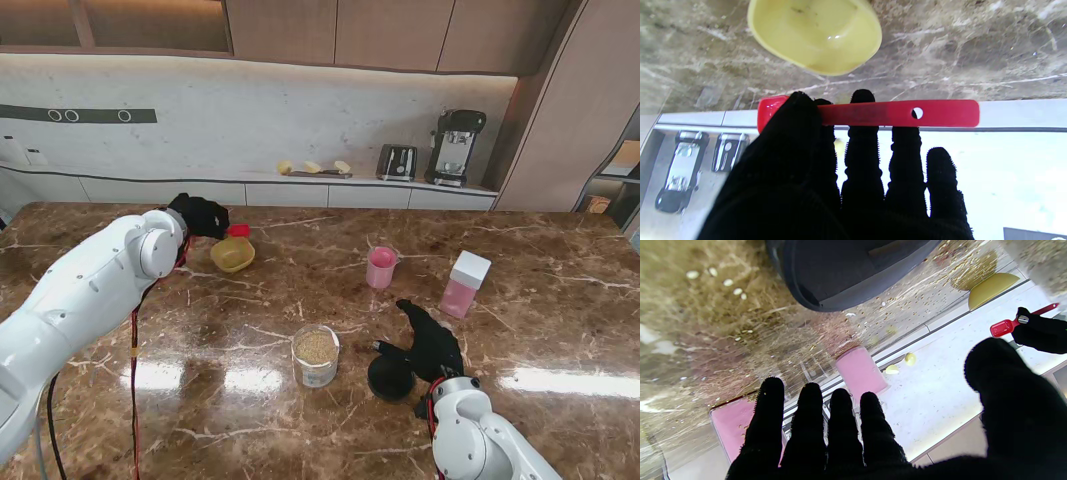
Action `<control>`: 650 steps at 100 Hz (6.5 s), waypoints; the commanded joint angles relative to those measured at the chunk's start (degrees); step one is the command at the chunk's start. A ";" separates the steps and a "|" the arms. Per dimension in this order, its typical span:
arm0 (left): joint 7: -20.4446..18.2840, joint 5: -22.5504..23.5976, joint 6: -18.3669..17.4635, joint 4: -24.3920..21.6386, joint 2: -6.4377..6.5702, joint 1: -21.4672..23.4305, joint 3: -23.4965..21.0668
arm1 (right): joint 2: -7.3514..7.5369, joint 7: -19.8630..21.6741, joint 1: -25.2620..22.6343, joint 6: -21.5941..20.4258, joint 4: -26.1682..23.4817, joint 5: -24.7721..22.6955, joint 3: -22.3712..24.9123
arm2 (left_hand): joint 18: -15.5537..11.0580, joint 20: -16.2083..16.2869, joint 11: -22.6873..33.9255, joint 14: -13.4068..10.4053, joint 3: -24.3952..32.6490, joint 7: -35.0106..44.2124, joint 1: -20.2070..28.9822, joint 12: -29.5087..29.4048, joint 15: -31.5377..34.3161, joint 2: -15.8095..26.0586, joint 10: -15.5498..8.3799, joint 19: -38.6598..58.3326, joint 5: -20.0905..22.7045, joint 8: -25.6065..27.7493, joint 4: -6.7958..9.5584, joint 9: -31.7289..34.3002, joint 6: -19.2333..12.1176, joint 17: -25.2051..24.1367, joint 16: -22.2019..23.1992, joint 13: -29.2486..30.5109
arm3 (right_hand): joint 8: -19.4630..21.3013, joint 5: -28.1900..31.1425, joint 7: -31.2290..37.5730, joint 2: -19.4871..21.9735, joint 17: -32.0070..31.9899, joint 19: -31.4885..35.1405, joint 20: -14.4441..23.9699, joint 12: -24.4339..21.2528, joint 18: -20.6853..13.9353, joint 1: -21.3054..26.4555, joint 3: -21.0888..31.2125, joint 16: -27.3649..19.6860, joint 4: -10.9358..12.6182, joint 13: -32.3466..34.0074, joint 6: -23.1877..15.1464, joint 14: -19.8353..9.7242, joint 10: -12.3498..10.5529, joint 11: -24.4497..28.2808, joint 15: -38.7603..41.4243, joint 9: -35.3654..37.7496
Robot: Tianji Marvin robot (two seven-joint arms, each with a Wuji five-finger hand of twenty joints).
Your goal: Measure grain into the airtight container
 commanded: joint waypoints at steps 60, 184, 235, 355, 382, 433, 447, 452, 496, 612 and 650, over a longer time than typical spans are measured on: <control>-4.21 3.03 -1.87 -32.21 3.13 25.12 -21.66 | -0.18 -1.43 -1.59 -0.87 -1.68 -2.30 2.30 | 7.86 2.12 10.18 5.05 -4.40 -0.02 7.63 17.65 5.38 4.01 -0.39 7.90 0.69 2.83 1.57 1.84 -8.50 10.09 5.04 15.96 | -0.10 6.46 1.53 -0.63 4.01 0.64 -0.33 1.51 -3.01 2.09 -1.35 2.10 2.28 7.81 -2.12 -0.10 -0.65 2.55 3.11 7.64; -14.13 -10.83 -3.06 -43.28 4.24 36.67 -24.96 | -0.85 -2.48 -2.54 1.54 -5.55 -0.49 1.56 | 11.38 -2.72 2.97 6.14 -22.70 4.39 20.38 -5.59 -0.71 11.42 4.40 10.57 -3.84 8.72 4.00 0.55 -6.16 14.84 -5.48 17.66 | -3.37 7.31 3.48 0.56 4.97 4.89 -5.78 0.90 -2.47 1.86 -1.60 1.81 2.38 10.10 -2.78 0.07 -1.06 2.87 3.38 9.72; -14.13 -10.16 -3.59 -42.13 4.22 34.31 -22.19 | -1.12 -3.32 -3.83 1.10 -5.17 0.62 2.86 | 13.09 1.01 16.80 7.83 -22.56 4.23 19.04 20.36 9.34 12.89 0.57 6.10 -5.59 10.07 4.53 -2.85 -8.30 10.34 7.79 20.02 | -3.70 7.16 3.53 1.14 4.87 5.26 -5.94 1.09 -2.01 2.02 -2.03 1.97 2.48 10.34 -2.81 0.17 -1.03 2.78 3.36 10.02; -18.76 -18.67 -11.77 -37.56 4.90 33.20 -22.16 | -0.98 -2.86 -1.52 -0.07 -3.86 0.39 1.80 | 17.78 15.96 19.02 7.65 -22.89 7.24 20.67 16.83 51.67 11.61 4.68 27.36 -2.49 6.10 4.00 0.30 -0.63 32.75 26.35 37.38 | -4.12 9.20 4.81 0.51 8.28 4.62 -8.67 0.53 -6.47 3.62 -2.23 0.50 2.55 13.45 -3.04 -2.17 -1.97 3.08 2.85 12.77; -16.75 -18.14 -11.92 -37.27 4.57 34.76 -22.50 | -1.14 -2.04 1.75 0.09 -2.18 1.95 0.52 | 17.55 16.16 20.53 7.56 -22.86 7.15 20.54 17.91 53.11 11.59 4.54 27.61 -2.55 6.33 4.11 0.43 -1.43 32.65 24.71 37.35 | -4.54 7.97 4.98 -2.15 9.26 6.79 -10.12 -0.48 -6.48 4.85 -2.01 -0.31 2.49 14.35 -1.81 -1.89 -0.84 3.01 3.17 11.83; -12.94 -15.68 -13.46 -39.22 4.23 39.78 -27.06 | -2.30 0.05 7.94 6.72 2.07 8.47 -3.84 | 17.64 16.48 20.42 8.19 -22.76 6.33 19.96 18.45 52.31 11.68 4.01 27.39 -2.49 5.92 4.27 0.01 -2.04 31.13 24.06 37.02 | -4.58 5.90 8.58 -5.85 10.62 11.44 -13.76 -0.96 -4.93 2.24 13.03 -0.29 -0.78 15.77 2.08 -0.59 1.62 7.19 4.86 10.35; -12.27 -15.22 -13.90 -39.32 4.18 40.60 -27.69 | -2.63 0.75 9.27 8.26 3.30 10.56 -4.41 | 17.58 16.57 20.39 8.35 -22.73 6.17 19.82 18.56 51.89 11.74 3.83 27.24 -2.68 5.72 4.29 -0.10 -2.08 30.69 24.14 36.97 | -4.89 6.31 8.77 -5.82 10.47 11.56 -13.87 -1.07 -4.68 2.02 13.24 -0.40 -0.95 15.74 2.23 -0.47 1.89 6.98 4.71 10.62; -12.13 -15.16 -14.01 -39.31 4.16 40.78 -27.80 | -2.77 0.76 9.66 8.81 3.70 11.12 -4.50 | 17.54 16.61 20.40 8.36 -22.68 6.18 19.86 18.60 51.83 11.74 3.82 27.24 -2.64 5.66 4.31 -0.16 -2.06 30.69 24.21 36.99 | -5.08 6.29 8.71 -5.74 10.30 11.53 -13.93 -1.16 -4.65 1.98 13.28 -0.45 -0.98 15.61 2.23 -0.41 1.79 6.83 4.62 10.57; -11.04 -14.83 -14.99 -39.00 4.02 41.29 -28.05 | -3.51 1.67 13.30 11.38 6.69 14.72 -5.58 | 17.40 16.94 20.56 8.38 -22.68 6.20 19.53 18.86 51.46 11.97 3.50 27.26 -3.18 5.31 4.28 -0.41 -2.33 30.22 24.69 36.86 | -6.78 6.14 8.26 -5.45 8.88 10.97 -14.25 -1.84 -4.64 1.81 13.04 -0.83 -0.99 14.23 1.73 -0.78 1.43 5.85 3.92 10.06; -12.69 -14.55 -14.47 -40.18 4.46 43.38 -30.27 | -5.33 2.75 22.26 14.82 16.57 20.77 -8.93 | 16.90 17.18 20.73 8.40 -22.71 6.63 19.31 18.93 51.02 12.19 3.23 27.00 -3.70 4.54 4.24 -0.58 -2.32 29.74 25.38 36.59 | -6.96 -6.29 2.23 -6.59 1.14 4.73 -11.33 -2.13 -4.42 5.51 8.83 -1.09 -1.09 2.20 5.73 -0.69 2.36 5.20 2.59 -4.61; -13.65 -14.71 -14.06 -40.39 4.65 43.76 -30.81 | -6.08 2.25 24.01 12.93 19.70 23.80 -8.92 | 16.93 17.16 20.77 8.43 -22.72 6.74 19.31 18.89 50.78 12.11 3.32 26.75 -3.65 4.51 4.24 -0.54 -2.46 29.41 25.58 36.32 | -1.97 -4.21 -8.26 -12.46 0.10 4.27 -2.59 -0.73 -1.51 9.84 12.40 1.75 -2.24 0.12 6.02 -0.16 2.08 6.01 4.05 -7.21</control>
